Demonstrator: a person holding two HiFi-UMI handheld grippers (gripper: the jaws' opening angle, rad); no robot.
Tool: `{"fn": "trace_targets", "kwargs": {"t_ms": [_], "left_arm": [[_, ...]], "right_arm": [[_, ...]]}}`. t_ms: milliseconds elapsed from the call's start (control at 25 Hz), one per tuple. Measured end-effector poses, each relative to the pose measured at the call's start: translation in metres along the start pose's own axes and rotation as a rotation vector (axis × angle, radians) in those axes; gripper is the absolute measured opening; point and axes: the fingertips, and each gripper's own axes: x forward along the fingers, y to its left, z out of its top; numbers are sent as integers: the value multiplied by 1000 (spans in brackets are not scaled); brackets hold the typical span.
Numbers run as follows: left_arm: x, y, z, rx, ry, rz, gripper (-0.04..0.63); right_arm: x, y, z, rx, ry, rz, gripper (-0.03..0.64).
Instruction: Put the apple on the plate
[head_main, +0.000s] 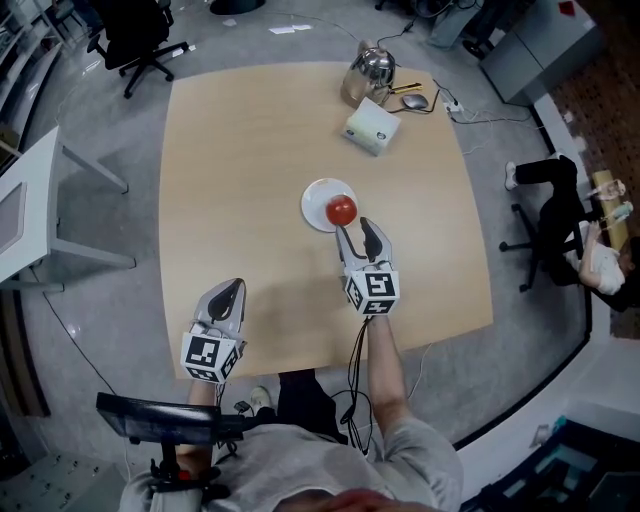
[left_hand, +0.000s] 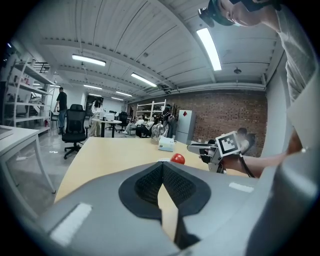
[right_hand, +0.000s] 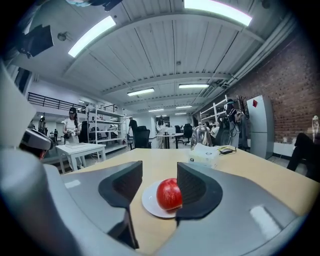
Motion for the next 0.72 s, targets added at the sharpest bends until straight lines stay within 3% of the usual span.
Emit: {"fn": "trace_targets", "kwargs": {"t_ms": [720], "left_arm": [[-66,-19,23,29,-57,1,20]], "right_arm": [[-83,39,40,19,-61,-16,126]]}}
